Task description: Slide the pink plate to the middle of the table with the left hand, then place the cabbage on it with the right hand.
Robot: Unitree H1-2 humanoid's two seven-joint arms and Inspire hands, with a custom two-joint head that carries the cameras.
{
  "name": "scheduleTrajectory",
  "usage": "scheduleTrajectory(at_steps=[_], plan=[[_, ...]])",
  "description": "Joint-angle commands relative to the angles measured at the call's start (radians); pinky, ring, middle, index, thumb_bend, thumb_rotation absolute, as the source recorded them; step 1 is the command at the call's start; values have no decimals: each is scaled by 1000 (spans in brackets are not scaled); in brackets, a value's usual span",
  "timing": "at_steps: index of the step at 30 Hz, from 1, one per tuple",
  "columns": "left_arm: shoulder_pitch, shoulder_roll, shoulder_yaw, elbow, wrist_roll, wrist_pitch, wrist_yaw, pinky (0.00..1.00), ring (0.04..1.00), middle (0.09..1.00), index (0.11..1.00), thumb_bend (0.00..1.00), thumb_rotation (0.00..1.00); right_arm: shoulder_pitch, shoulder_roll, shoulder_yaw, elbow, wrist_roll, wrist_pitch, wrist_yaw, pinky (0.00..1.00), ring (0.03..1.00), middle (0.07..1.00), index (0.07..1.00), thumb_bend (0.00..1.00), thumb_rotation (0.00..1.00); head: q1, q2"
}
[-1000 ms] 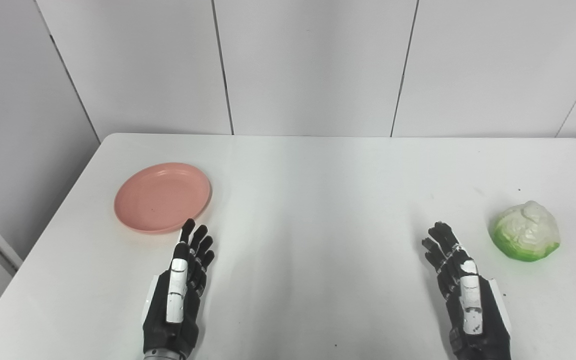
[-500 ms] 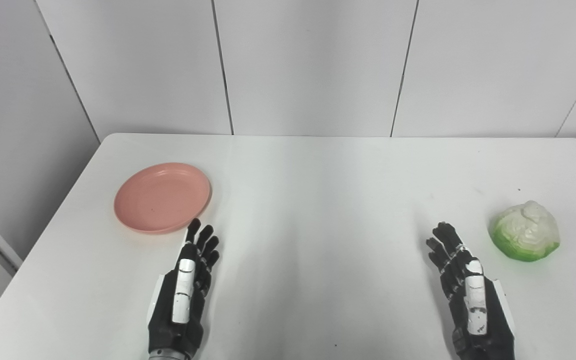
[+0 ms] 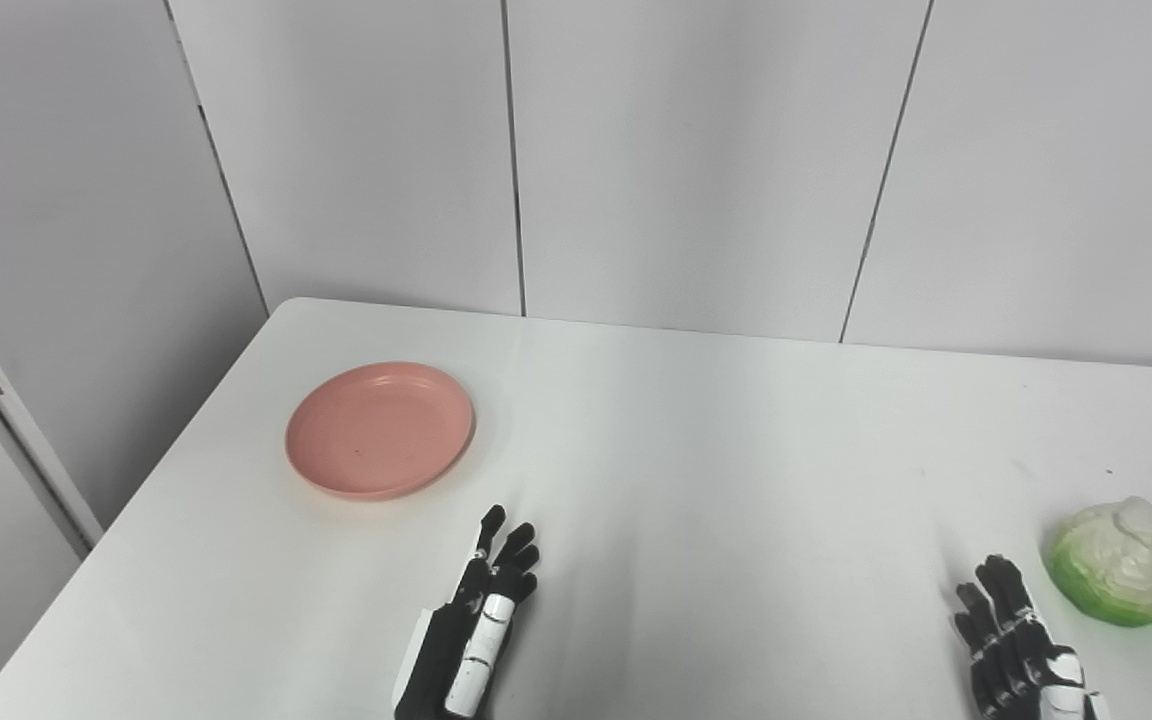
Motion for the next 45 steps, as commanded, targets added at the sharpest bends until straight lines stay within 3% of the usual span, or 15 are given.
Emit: scheduleTrajectory(at_steps=[1,6,10,16,18,22,26,30,34,37,41,45], plan=[[74,23,-1,-12,-13,-47,6,932,934,936,982,758,776,87,-13,-2,9,9,-35,14,1000,984,984,949,873,1000,2,-5],[60,30,4,-13,-13,-88,12,894,917,917,959,761,763,68,-8,-7,42,9,-46,22,1000,998,999,964,867,1000,-2,-24],[1,37,28,-74,-26,-89,22,855,876,894,943,806,765,61,-8,-6,57,9,-50,23,1000,995,998,962,873,1000,0,-35],[-288,134,140,-121,-34,-94,48,789,838,862,885,846,801,51,-3,-4,80,8,-63,24,1000,1000,999,951,870,1000,5,-39],[-393,172,174,-131,-62,-56,70,725,792,821,826,833,817,51,0,-3,78,4,-60,20,1000,996,997,949,870,1000,4,-35],[-568,276,224,-83,-70,-43,99,703,766,797,776,835,816,53,-1,-1,77,6,-62,23,1000,1000,998,953,845,999,3,-41],[-679,374,261,61,-36,-57,120,689,746,773,735,804,809,54,-2,1,77,7,-62,23,1000,994,994,954,842,990,5,-42],[-740,445,292,260,-28,-72,135,758,774,786,735,844,812,58,-6,3,70,8,-63,24,1000,999,995,953,843,975,14,-31],[-803,489,341,487,-84,-93,144,803,806,818,757,815,780,65,-11,6,65,-7,-74,24,1000,995,986,941,823,976,24,-25],[-854,522,374,654,-132,-103,134,832,863,860,799,750,809,70,-10,8,57,-8,-66,26,1000,1000,997,948,828,978,25,-20],[-909,568,378,854,-154,-143,116,840,885,886,841,752,812,78,-14,9,47,-11,-72,30,1000,999,997,946,827,989,40,-21],[-931,586,366,970,-152,-162,118,837,893,893,845,730,772,94,-23,3,21,-9,-67,31,1000,1000,1000,959,862,1000,52,1]])
